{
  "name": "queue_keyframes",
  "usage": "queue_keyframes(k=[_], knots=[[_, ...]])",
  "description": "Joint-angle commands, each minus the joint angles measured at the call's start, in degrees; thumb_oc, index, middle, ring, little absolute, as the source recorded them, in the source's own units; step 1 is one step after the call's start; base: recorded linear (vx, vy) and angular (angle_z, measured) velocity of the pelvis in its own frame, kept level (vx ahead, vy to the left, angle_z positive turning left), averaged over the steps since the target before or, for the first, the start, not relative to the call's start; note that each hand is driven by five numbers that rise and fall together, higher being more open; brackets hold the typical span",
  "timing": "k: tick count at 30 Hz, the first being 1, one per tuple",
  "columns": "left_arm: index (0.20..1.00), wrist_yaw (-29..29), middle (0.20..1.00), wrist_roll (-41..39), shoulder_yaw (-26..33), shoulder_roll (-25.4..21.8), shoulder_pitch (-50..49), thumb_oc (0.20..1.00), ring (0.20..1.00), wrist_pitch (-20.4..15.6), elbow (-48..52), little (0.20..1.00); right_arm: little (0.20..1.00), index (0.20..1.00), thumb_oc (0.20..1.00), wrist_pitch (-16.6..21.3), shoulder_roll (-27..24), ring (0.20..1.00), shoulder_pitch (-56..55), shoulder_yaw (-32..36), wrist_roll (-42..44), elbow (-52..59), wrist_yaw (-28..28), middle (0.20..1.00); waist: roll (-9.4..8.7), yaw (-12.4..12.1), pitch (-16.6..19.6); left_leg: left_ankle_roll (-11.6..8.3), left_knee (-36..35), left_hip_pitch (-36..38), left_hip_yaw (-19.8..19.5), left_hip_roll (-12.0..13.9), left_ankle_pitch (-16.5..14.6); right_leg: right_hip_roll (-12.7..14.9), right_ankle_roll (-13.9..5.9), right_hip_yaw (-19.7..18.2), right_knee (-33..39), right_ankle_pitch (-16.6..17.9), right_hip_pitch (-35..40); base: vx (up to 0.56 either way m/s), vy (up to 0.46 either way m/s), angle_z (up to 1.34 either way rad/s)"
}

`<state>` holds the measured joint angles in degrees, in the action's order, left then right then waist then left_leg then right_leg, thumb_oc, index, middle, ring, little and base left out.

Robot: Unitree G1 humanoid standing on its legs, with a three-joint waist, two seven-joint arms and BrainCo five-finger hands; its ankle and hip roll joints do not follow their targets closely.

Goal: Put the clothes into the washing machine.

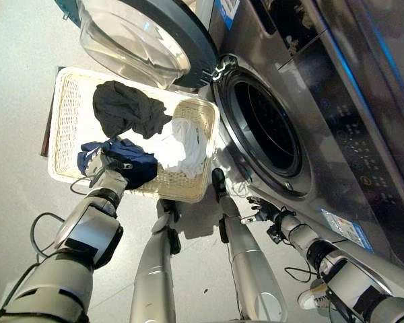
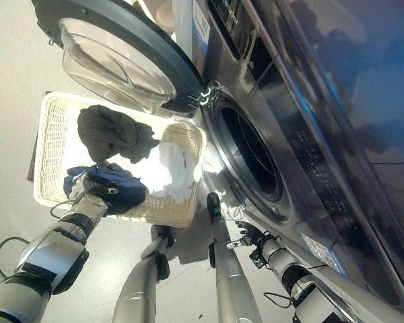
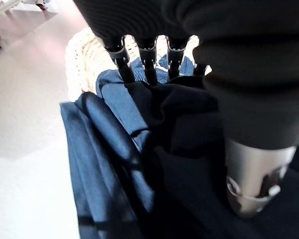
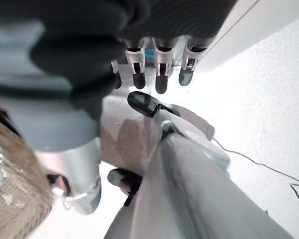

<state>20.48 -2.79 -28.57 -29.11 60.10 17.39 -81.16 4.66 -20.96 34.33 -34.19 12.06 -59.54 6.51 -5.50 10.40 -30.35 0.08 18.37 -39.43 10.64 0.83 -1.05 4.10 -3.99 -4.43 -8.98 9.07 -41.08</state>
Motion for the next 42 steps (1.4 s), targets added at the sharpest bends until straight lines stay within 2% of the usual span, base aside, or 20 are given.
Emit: queue_keyframes(k=[1,3,4,5,10,11,13,16,18,20,22,23,26,28,30,34,38,39,41,42], knots=[[1.000,-6.44,1.000,3.37,1.06,-1.14,-2.33,1.000,1.000,6.33,-3.67,1.000,1.000,1.000,1.000,2.17,-1.81,1.000,-0.58,-1.93,2.91,3.52,0.40,1.000,-3.55,0.51,0.55,-0.55,8.23,-2.44,-2.04,-3.98,-5.58,-1.93,-0.67,3.62,-0.16,0.54,-0.84,-0.02,-0.013,-0.09],[0.545,-6.82,0.545,5.65,0.69,-1.10,-1.95,0.545,0.545,7.14,-4.01,0.545,1.000,1.000,1.000,2.48,-1.82,1.000,-0.41,-2.03,2.81,3.79,0.74,1.000,-3.88,0.68,0.55,-0.62,8.45,-2.82,-2.10,-3.97,-5.64,-1.94,-0.69,3.68,-0.02,0.77,-1.16,-0.02,-0.005,-0.08],[0.241,-7.11,0.241,7.83,0.10,-1.14,-1.53,0.241,0.241,7.41,-4.27,0.241,1.000,1.000,1.000,2.76,-1.93,1.000,-0.19,-2.18,3.02,3.78,1.01,1.000,-4.12,0.79,0.55,-0.70,8.56,-3.10,-2.08,-3.91,-5.67,-1.88,-0.74,3.81,0.11,0.98,-1.45,-0.02,0.002,-0.07],[0.200,-7.23,0.200,8.44,-0.32,-1.17,-1.36,0.200,0.200,7.37,-4.29,0.200,1.000,1.000,1.000,2.80,-2.00,1.000,-0.07,-2.31,3.23,3.84,1.10,1.000,-4.26,0.84,0.55,-0.74,8.55,-3.19,-2.06,-3.89,-5.66,-1.86,-0.76,3.88,0.20,1.07,-1.53,-0.02,0.003,-0.06],[0.200,-6.04,0.200,13.62,-2.66,-0.98,-0.63,0.200,0.200,6.62,-4.38,0.200,1.000,1.000,1.000,2.97,-2.01,1.000,0.26,-3.04,3.54,3.64,1.66,1.000,-4.73,0.80,0.55,-0.90,7.57,-2.80,-2.29,-3.89,-5.11,-2.03,-0.80,3.93,0.51,1.24,-1.29,-0.01,-0.005,-0.01],[0.200,-4.34,0.200,16.80,-4.28,-0.85,-0.67,0.200,0.200,6.85,-3.83,0.200,1.000,1.000,1.000,3.67,-1.92,1.000,0.20,-3.44,3.37,3.35,1.91,1.000,-4.74,0.64,0.55,-0.82,6.49,-1.88,-2.31,-3.99,-4.73,-2.23,-0.82,3.96,0.56,1.10,-0.65,0.00,0.000,0.00],[0.200,-3.41,0.200,17.79,-5.15,-0.69,-0.75,0.200,0.200,6.97,-3.63,0.200,1.000,1.000,1.000,4.20,-1.95,1.000,0.24,-3.56,3.39,3.05,2.11,1.000,-4.66,0.54,0.55,-0.83,5.67,-1.09,-2.21,-4.07,-4.41,-2.34,-0.86,3.95,0.74,1.02,-0.06,0.00,0.000,0.00],[0.200,-1.06,0.200,19.69,-6.85,-0.36,-1.69,0.200,0.200,6.69,-2.92,0.200,1.000,1.000,1.000,5.24,-2.07,1.000,0.50,-3.43,3.43,2.40,2.03,1.000,-3.65,0.09,0.55,-0.98,2.80,1.88,-1.86,-4.40,-3.29,-2.38,-0.93,4.00,1.69,0.91,2.01,0.00,0.000,0.00],[0.200,-0.40,0.200,19.30,-7.04,-0.38,-1.95,0.200,0.200,6.56,-2.71,0.200,1.000,1.000,1.000,5.27,-2.17,1.000,0.51,-3.32,3.47,2.43,2.07,1.000,-3.38,-0.03,0.55,-1.03,2.17,2.60,-1.83,-4.45,-3.07,-2.35,-0.95,4.06,1.87,0.80,2.56,0.00,0.000,0.00],[0.200,1.31,0.200,17.63,-7.27,-0.88,-2.70,0.200,0.200,5.88,-1.83,0.200,1.000,1.000,1.000,5.83,-2.47,1.000,0.52,-2.86,3.60,2.53,2.22,1.000,-2.31,-0.55,0.55,-1.16,0.39,5.02,-1.83,-4.60,-2.41,-2.23,-0.95,4.31,2.28,0.34,4.43,0.00,0.000,0.00],[0.200,2.86,0.200,13.61,-6.32,-1.84,-3.53,0.200,0.200,3.01,-1.12,0.200,1.000,1.000,1.000,5.75,-2.84,1.000,0.55,-2.12,4.18,3.02,2.45,1.000,-1.06,-1.24,0.55,-1.38,-1.69,7.85,-2.05,-4.67,-1.53,-1.95,-0.92,4.70,2.73,-0.14,6.71,0.00,0.000,0.00],[0.200,4.82,0.200,9.79,-4.93,-2.43,-4.06,0.200,0.200,0.16,-0.64,0.200,1.000,1.000,1.000,5.58,-3.17,1.000,0.43,-1.60,4.95,3.69,2.55,1.000,-0.33,-1.69,0.55,-1.50,-2.85,9.67,-2.35,-4.80,-1.06,-1.72,-0.87,4.98,3.04,-0.45,8.25,0.00,0.000,0.00],[0.200,7.92,0.200,4.00,-2.47,-3.56,-5.54,0.200,0.200,-5.38,1.08,0.200,1.000,1.000,1.000,4.90,-3.97,1.000,-0.18,-0.26,6.27,5.65,2.67,1.000,1.20,-2.49,0.55,-1.80,-5.05,13.25,-2.87,-5.09,-0.31,-1.19,-0.75,5.67,3.94,-1.07,11.51,0.01,0.006,0.17],[0.200,9.90,0.200,0.35,0.54,-5.33,-7.69,0.200,0.200,-8.61,5.73,0.200,1.000,1.000,1.000,3.55,-4.86,1.000,-1.16,1.33,7.98,9.39,2.09,1.000,2.77,-3.28,0.55,-2.00,-6.81,16.38,-3.70,-5.31,0.27,-0.70,-0.71,6.47,4.63,-1.63,14.49,0.01,0.004,0.23],[0.200,9.98,0.200,0.51,1.60,-5.89,-8.39,0.200,0.200,-8.91,7.30,0.200,1.000,1.000,1.000,3.41,-5.02,1.000,-1.42,1.83,8.46,10.25,1.91,1.000,3.11,-3.56,0.55,-2.03,-7.50,17.27,-4.05,-5.39,0.59,-0.52,-0.71,6.73,4.85,-1.74,15.41,-0.01,-0.025,0.30],[0.200,13.76,0.200,-0.70,5.67,-7.46,-13.74,0.200,0.200,-12.07,15.85,0.200,1.000,1.000,1.000,3.48,-5.42,1.000,-3.26,4.04,11.79,16.54,0.27,1.000,4.26,-4.93,0.72,-2.22,-10.47,21.64,-5.42,-5.25,1.37,-0.27,-0.54,8.08,5.75,-2.69,19.98,-0.01,-0.062,0.18],[0.200,14.36,0.200,-0.55,6.97,-7.60,-15.48,0.200,0.200,-12.42,18.62,0.200,1.000,1.000,1.000,3.21,-5.55,1.000,-3.98,4.69,13.12,18.96,-0.34,1.000,4.50,-5.27,1.40,-2.26,-11.66,22.70,-5.80,-5.23,1.66,-0.33,-0.49,8.44,6.18,-3.01,21.11,0.01,-0.045,0.10],[0.200,15.29,0.200,-1.86,9.65,-7.54,-20.08,0.200,0.200,-14.57,24.89,0.200,1.000,1.000,1.000,2.97,-5.64,1.000,-6.13,6.69,16.04,24.20,-1.16,1.000,5.02,-6.03,2.80,-2.37,-13.86,24.61,-6.37,-5.04,2.21,-0.27,-0.50,9.15,6.88,-3.55,23.00,0.03,-0.058,0.08],[0.200,15.29,0.200,-1.86,9.65,-7.54,-20.08,0.200,0.200,-14.57,24.89,0.200,1.000,1.000,1.000,2.97,-5.64,1.000,-6.13,6.69,16.04,24.20,-1.16,1.000,5.02,-6.03,2.80,-2.37,-13.86,24.61,-6.37,-5.04,2.21,-0.27,-0.50,9.15,6.88,-3.55,23.00,0.02,-0.050,0.16],[0.200,14.08,0.200,-5.08,12.41,-6.19,-24.62,0.200,0.200,-17.62,30.66,0.200,1.000,1.000,1.000,2.89,-5.28,1.000,-7.96,8.26,17.07,29.44,-2.33,1.000,5.46,-6.67,3.95,-2.46,-15.90,26.17,-6.76,-4.92,2.73,-0.26,-0.55,9.86,7.53,-3.93,24.47,0.02,-0.092,0.39]])
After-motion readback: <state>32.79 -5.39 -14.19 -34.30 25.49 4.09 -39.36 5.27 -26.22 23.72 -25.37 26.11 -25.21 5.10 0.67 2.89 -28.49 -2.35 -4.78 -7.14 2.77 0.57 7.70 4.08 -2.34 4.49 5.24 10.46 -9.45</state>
